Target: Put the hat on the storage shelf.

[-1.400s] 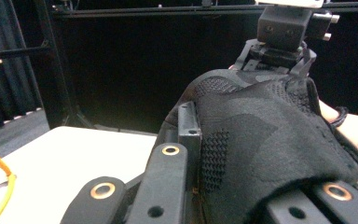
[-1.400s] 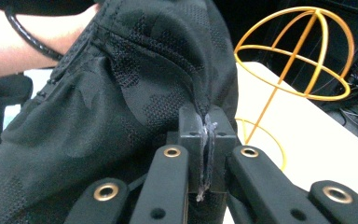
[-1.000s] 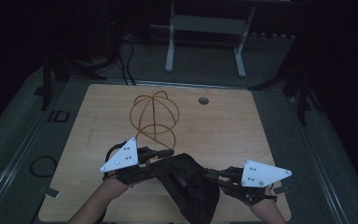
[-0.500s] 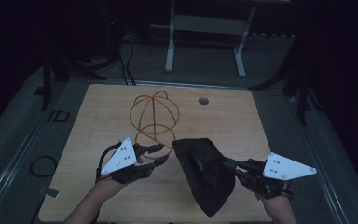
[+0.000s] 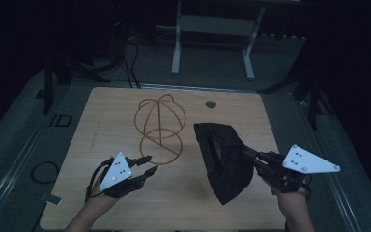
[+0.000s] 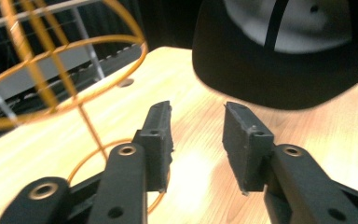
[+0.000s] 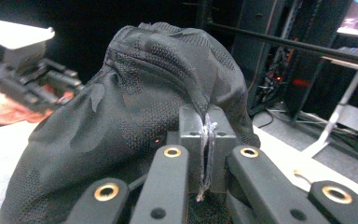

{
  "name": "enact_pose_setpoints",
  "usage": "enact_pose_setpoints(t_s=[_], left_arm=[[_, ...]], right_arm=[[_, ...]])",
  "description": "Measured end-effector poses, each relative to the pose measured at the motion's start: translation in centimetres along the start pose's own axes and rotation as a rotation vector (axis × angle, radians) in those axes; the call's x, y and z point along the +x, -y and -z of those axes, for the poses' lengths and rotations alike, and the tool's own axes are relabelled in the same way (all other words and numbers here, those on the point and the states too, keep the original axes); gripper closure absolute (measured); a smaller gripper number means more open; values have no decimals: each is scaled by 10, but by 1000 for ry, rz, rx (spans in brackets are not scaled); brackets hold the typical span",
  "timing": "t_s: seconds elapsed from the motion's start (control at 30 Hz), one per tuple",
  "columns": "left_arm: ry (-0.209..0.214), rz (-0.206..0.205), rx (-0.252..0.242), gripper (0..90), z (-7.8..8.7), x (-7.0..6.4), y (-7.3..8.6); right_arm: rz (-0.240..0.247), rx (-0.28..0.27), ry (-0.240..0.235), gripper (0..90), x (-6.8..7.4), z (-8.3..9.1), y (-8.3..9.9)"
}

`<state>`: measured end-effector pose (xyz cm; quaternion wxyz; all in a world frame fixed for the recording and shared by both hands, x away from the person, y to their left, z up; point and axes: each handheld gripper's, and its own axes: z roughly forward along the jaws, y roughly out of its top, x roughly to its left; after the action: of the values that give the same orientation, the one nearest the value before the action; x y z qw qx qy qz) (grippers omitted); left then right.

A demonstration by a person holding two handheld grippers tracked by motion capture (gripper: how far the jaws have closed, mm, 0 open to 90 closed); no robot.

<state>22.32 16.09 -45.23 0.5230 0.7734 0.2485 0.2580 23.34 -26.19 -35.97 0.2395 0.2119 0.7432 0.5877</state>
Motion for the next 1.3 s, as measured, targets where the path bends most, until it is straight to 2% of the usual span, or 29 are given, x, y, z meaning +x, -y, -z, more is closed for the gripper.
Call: enact_pose_setpoints(t_s=[0.07,0.13,0.17,0.37,0.47,0.57,0.7,0.73,0.77,0.83,0.97,1.07,1.2,1.3], left_arm=[[-31,17,3,603,4,4,8],[-61,54,17,576,7,10,19],[-68,60,22,541,8,11,22],[-122,105,30,456,11,16,43],[-130,118,35,404,10,16,48],[-124,133,41,252,9,16,55],[-156,155,33,107,8,16,62],[-156,155,33,38,8,16,62],[-149,164,40,38,8,16,65],[-166,162,48,17,8,15,69],[-222,149,40,17,10,11,77],[-254,183,14,17,14,13,82],[-259,204,4,17,17,16,86],[-270,188,7,17,18,15,88]], right_arm=[[1,-7,21,878,-4,-2,-4],[-1,-12,38,878,-7,-6,-9],[1,-16,41,878,-11,-9,-14],[0,-15,55,878,-21,-25,-29],[4,-15,62,878,-23,-31,-34],[-2,-15,65,878,-29,-46,-43],[0,-15,72,878,-35,-62,-53],[0,-15,72,878,-35,-62,-53],[-3,-14,78,878,-37,-66,-56],[3,-8,90,878,-40,-78,-64],[5,9,88,878,-42,-96,-74],[4,23,88,878,-42,-111,-80],[-5,41,57,878,-38,-133,-86],[-1,61,44,878,-33,-147,-88]])
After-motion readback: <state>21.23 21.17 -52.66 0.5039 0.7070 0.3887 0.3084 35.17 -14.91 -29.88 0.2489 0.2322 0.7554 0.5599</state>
